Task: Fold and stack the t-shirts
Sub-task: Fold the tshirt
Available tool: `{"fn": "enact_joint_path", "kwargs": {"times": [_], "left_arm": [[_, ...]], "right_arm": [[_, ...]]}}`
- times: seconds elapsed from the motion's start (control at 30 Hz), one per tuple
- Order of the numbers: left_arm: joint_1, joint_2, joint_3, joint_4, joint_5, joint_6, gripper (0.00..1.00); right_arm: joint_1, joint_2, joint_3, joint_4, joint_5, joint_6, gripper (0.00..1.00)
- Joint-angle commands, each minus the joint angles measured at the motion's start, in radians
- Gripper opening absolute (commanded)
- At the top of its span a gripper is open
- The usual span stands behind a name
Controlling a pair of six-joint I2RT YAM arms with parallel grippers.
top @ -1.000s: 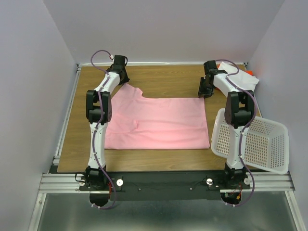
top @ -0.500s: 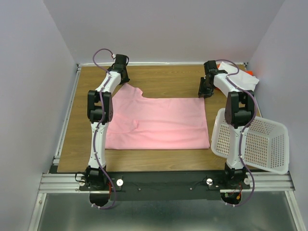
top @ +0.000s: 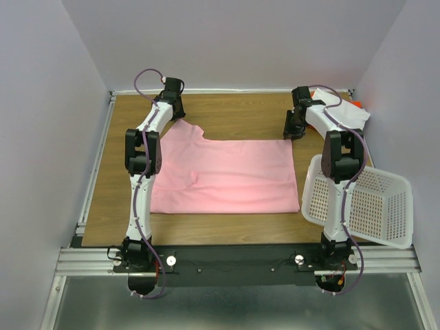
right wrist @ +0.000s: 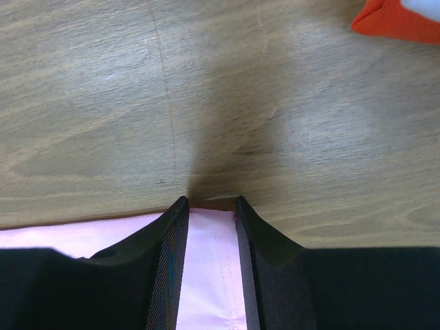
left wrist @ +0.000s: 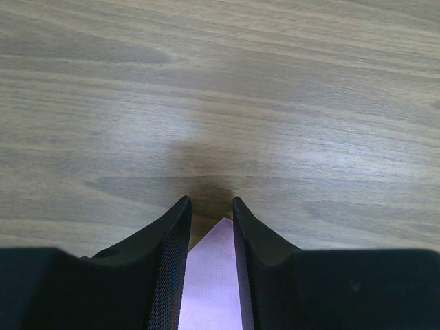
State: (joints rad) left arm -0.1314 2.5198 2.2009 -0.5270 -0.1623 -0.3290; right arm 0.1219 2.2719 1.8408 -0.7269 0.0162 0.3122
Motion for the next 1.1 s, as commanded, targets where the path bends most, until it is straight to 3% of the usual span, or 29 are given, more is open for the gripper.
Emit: {"fn": "enact_joint_path", "kwargs": {"times": [0.0, 1.07], "left_arm": [[-0.002, 0.024, 0.019, -0.024, 0.033, -0.011, 0.39], [-0.004, -0.052, -0.107, 0.018, 0.084, -0.022, 0.38]], "right_arm": [[-0.002, 0.032, -0.011, -0.012, -0.038, -0.004, 0.41], [-0.002, 0.017, -0.018, -0.012, -0.042, -0.001, 0.41]]}}
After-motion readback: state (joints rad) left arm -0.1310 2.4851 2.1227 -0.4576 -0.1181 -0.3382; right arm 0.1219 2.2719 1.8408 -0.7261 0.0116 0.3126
